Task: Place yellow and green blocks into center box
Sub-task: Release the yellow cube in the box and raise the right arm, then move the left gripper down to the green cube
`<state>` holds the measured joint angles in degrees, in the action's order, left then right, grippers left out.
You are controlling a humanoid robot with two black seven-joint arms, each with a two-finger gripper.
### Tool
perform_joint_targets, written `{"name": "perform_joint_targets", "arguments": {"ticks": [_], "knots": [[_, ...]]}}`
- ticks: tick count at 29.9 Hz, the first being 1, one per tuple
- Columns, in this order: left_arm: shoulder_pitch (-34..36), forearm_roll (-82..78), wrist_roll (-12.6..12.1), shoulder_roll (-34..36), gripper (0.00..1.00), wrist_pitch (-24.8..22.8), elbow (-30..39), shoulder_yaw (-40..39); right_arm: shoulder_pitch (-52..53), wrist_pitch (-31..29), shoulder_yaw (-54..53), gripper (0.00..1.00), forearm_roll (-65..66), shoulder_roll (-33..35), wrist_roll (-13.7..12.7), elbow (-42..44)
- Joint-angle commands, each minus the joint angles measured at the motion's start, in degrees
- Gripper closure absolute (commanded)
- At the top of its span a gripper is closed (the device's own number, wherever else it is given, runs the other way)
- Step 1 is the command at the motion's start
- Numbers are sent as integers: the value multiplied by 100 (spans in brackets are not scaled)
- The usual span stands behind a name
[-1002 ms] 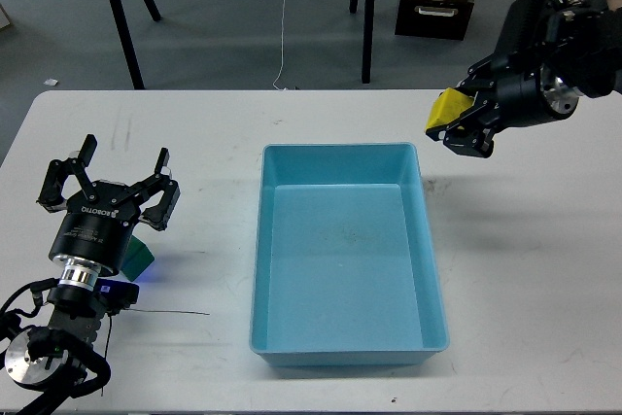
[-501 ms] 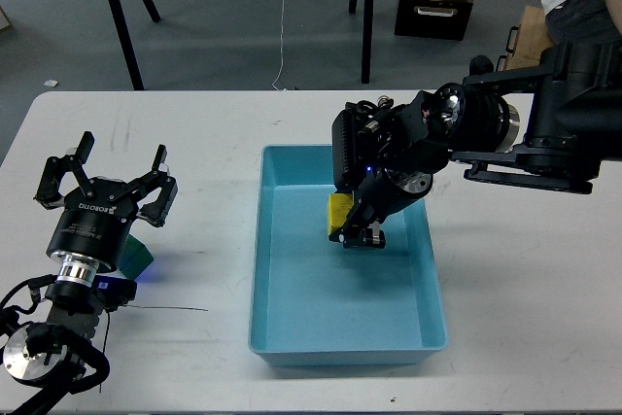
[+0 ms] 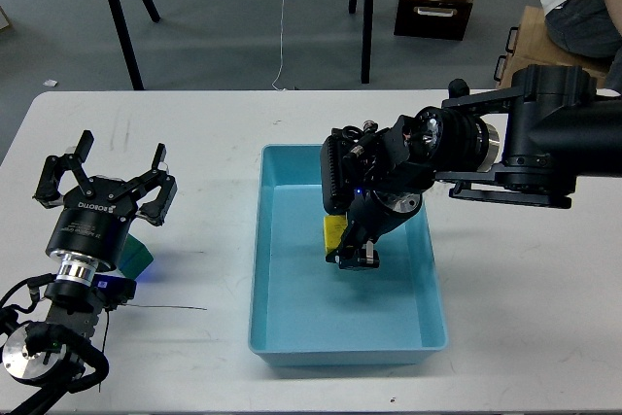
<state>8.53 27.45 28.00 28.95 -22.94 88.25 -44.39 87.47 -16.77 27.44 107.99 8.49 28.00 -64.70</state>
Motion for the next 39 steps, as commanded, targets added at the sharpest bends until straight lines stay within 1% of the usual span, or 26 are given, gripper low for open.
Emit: {"name": "perform_joint_targets", "arguments": {"ticks": [1,4,6,10,12,15,19,21,23,26,29,30,32,35,39], "knots": [[113,-91,0,225,0,88,-79,54,-55,-1,147,4,-436,12,0,19],[140,-450,0,418,0,106,-115,36,-72,7,139,3,-560,12,0,45],[253,-792,0,672,0,184,-115,54,-90,42,77,3,-586,47,0,124],[403,-1592,0,1304,0,632,-132,71,-64,78,-317,2,-1059,345,0,186],[412,-2092,0,1656,0,730,-185,71,-73,87,-721,2,-1472,513,0,300],[517,-2883,0,2131,0,721,-290,71,-90,78,-1345,2,-1860,575,0,589],[614,-4385,0,2825,0,669,-457,71,-221,78,-2407,2,-2237,522,0,1134],[623,-5500,0,3194,0,555,-484,36,-344,78,-3031,2,-2545,443,0,1293],[667,-6695,0,3432,0,292,-484,-34,-424,78,-3673,2,-2870,391,0,1329],[1079,-8041,0,3521,0,71,-484,-87,-555,78,-4360,2,-3511,303,0,1320],[1562,-9368,0,3521,0,105,-484,-87,-819,104,-4835,2,-4302,74,0,1259],[1703,-9755,0,3521,0,114,-484,-87,-907,165,-4958,2,-4530,74,0,1241],[1949,-10590,0,3530,0,97,-484,-87,-1100,524,-5265,2,-4979,100,0,1180],[2047,-11602,0,3574,0,71,-379,-87,-1373,973,-5495,2,-5410,231,0,951],[2065,-12727,0,3583,0,62,-159,-25,-1549,1132,-5706,2,-5631,679,0,872]]}}
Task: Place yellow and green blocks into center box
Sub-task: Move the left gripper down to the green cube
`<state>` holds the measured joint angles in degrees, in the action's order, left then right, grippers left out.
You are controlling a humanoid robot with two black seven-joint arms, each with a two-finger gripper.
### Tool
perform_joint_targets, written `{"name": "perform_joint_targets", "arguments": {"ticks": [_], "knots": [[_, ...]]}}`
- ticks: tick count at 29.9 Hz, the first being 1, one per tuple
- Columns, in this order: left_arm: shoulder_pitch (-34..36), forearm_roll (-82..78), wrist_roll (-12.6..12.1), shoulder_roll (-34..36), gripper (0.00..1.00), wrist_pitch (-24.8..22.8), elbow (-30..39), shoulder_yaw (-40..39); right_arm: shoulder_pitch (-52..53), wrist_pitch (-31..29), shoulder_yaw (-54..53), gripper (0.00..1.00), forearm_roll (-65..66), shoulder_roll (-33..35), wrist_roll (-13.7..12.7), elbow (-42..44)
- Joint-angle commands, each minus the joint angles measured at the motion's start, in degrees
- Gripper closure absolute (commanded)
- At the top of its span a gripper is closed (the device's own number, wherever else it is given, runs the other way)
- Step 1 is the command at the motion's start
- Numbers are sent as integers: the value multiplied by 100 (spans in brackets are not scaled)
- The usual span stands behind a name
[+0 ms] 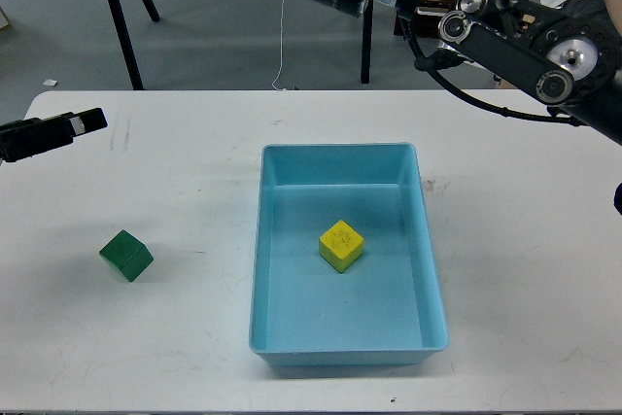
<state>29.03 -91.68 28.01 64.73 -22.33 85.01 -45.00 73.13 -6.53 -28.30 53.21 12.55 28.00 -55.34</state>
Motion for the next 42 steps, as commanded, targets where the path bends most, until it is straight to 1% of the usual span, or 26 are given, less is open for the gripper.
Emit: {"name": "perform_joint_targets", "arguments": {"ticks": [1,4,6,8,11,13,15,20,24,30,35,39,42], "knots": [[6,-1078,-1,-31,0,1,218,44,-132,117,-140,2,-162,327,0,-82],[-29,-1973,-1,-75,0,18,236,62,-150,318,-237,2,-162,494,0,-108],[-20,-2476,-1,-276,0,1,192,105,-158,459,-281,2,-171,503,0,-108],[-3,-2819,-1,-470,0,-8,174,167,-176,556,-307,2,-171,512,0,-108],[15,-3302,-1,-532,0,-26,122,316,-299,618,-421,2,-171,582,0,-108],[85,-3332,-1,-558,0,-183,95,492,-404,618,-527,2,-171,591,0,-117],[295,-3332,-1,-602,0,-534,17,798,-536,618,-676,2,-171,634,0,-152],[1147,-3332,-1,-769,0,-567,-291,1826,-870,626,-870,2,-171,758,0,-222],[1517,-3332,-1,-795,0,-567,-493,2416,-958,626,-879,2,-171,889,0,-345],[1544,-3332,-1,-901,0,-567,-538,2584,-993,635,-887,2,-171,978,0,-433],[1544,-3332,-1,-1173,0,-567,-581,2681,-993,644,-940,2,-171,978,0,-442],[1544,-3332,-1,-1331,0,-567,-915,2716,-993,644,-949,2,-171,978,0,-442],[1535,-3332,-1,-1358,0,-567,-1038,2734,-993,644,-949,2,-171,986,0,-442]]}}
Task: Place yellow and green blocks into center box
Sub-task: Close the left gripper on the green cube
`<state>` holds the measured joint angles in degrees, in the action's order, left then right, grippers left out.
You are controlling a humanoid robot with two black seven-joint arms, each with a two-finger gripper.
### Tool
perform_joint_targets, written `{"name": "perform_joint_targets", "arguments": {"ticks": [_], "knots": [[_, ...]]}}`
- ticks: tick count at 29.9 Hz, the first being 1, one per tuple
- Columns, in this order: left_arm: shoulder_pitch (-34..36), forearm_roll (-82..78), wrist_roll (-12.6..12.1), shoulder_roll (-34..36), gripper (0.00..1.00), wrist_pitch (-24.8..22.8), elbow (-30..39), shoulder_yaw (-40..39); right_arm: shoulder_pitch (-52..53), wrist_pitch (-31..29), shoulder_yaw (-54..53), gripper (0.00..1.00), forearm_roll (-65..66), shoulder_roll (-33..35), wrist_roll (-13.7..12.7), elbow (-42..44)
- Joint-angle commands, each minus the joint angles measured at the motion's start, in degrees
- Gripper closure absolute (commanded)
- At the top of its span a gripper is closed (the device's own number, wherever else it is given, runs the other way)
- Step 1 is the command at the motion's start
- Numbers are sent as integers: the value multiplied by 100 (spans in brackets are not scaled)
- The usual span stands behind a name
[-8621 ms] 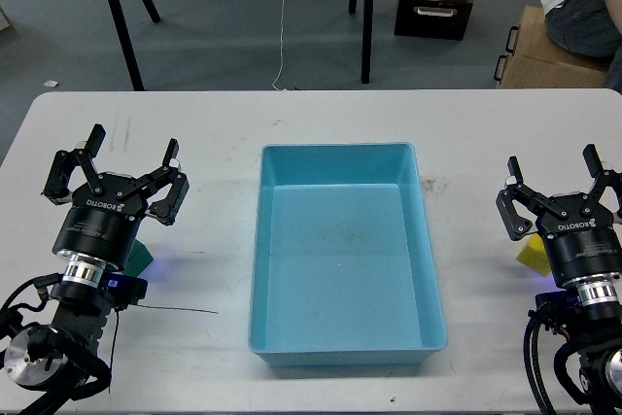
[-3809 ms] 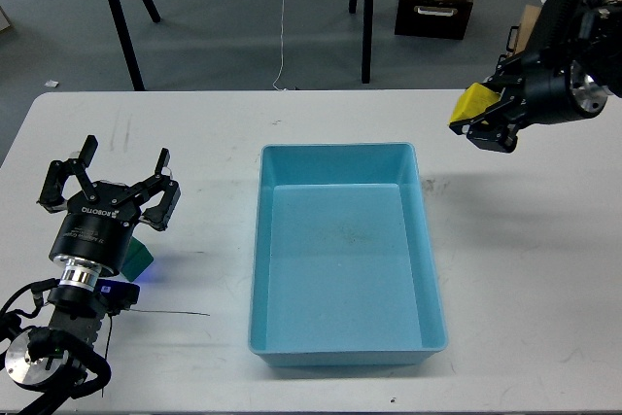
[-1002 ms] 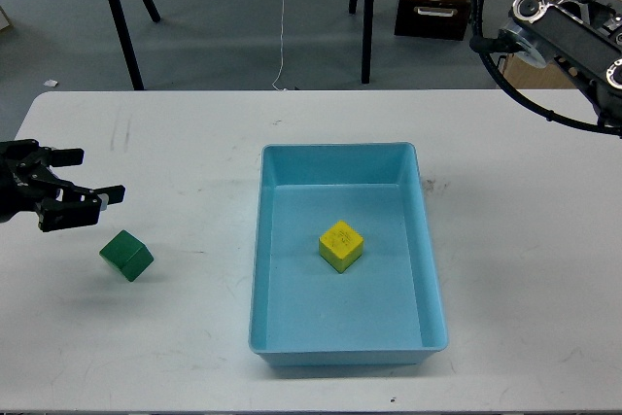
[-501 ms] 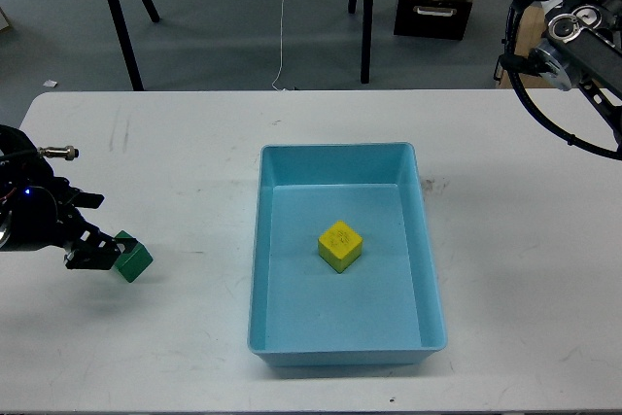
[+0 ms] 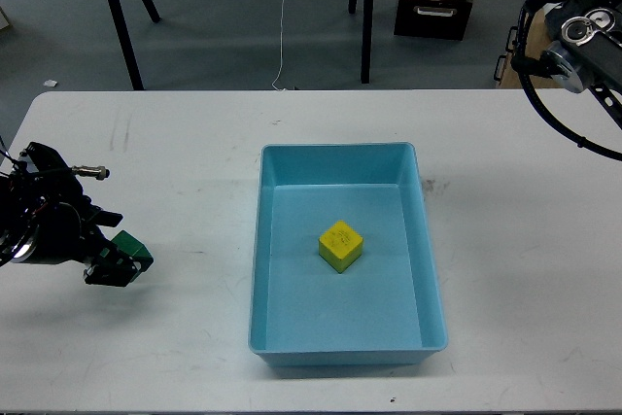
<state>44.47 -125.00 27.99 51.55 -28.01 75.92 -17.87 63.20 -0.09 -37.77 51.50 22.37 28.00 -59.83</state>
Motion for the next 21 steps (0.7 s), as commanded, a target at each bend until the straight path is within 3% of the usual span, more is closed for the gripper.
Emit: {"name": "perform_joint_targets", "arguments": {"ticks": [1,17,21], "knots": [[0,0,1,-40,0,1,-174,46,0,0,-3,2,1,5,0,6],[9,0,1,-409,2,1,-719,222,-44,0,-3,2,1,5,0,-12],[0,0,1,-409,17,1,-728,222,-53,0,-3,2,-8,5,0,-12]]}}
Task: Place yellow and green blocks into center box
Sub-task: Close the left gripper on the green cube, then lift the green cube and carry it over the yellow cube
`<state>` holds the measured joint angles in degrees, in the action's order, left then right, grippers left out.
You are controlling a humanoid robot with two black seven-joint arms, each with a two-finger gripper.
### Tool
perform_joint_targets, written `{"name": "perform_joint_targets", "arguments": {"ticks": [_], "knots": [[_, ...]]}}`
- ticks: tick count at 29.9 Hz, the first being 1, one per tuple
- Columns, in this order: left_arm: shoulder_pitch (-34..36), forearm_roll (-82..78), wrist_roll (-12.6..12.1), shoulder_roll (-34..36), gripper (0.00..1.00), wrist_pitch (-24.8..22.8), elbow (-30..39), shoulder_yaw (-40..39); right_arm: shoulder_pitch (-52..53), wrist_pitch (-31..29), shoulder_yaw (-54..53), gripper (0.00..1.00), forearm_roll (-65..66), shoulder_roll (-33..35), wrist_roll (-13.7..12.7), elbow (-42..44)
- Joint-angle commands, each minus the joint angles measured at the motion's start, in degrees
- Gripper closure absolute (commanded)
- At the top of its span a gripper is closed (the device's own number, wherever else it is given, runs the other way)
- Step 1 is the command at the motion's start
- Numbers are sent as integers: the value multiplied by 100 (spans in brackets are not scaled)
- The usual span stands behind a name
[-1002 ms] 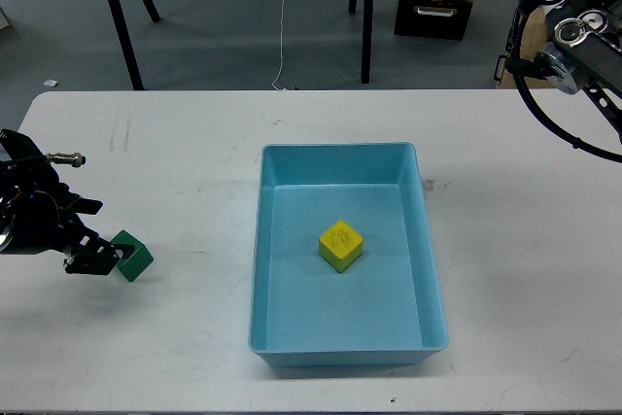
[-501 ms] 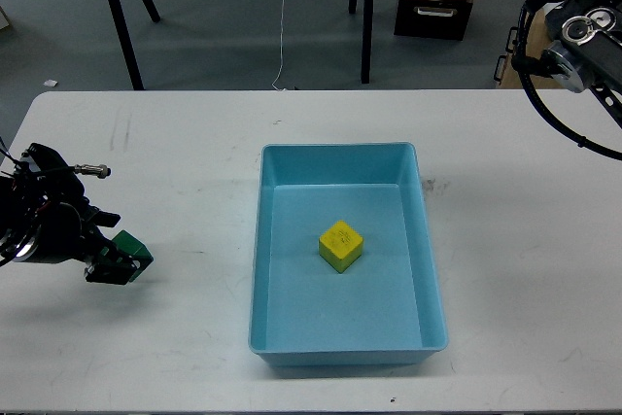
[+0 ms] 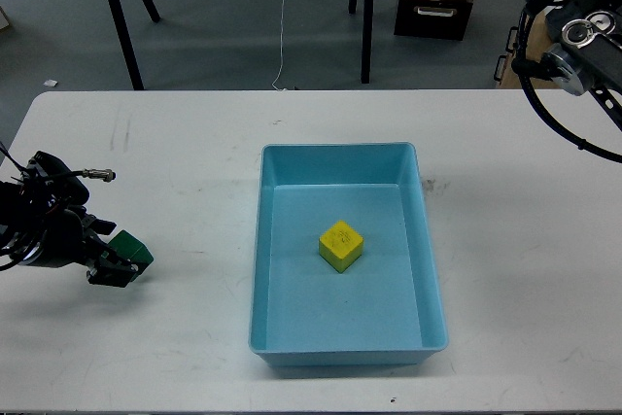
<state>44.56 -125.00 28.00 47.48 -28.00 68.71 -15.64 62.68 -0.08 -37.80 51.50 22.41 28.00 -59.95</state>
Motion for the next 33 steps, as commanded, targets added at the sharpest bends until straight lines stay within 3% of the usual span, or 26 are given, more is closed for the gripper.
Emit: {"name": "perform_joint_targets", "arguments": {"ticks": [1,6,14,25,33], "knots": [[-9,0,0,-2,21,0,-7,0,-1,0,1,2,-8,0,0,1],[0,0,0,-2,49,0,-15,79,-1,0,1,2,0,0,0,1],[26,0,0,-3,79,0,-59,167,-1,87,-8,2,0,0,0,1],[1282,388,0,261,84,0,353,97,-185,96,-412,2,-174,799,0,-69],[2328,468,0,-80,84,0,1100,123,-388,96,-404,2,-747,1266,0,-69]]}}
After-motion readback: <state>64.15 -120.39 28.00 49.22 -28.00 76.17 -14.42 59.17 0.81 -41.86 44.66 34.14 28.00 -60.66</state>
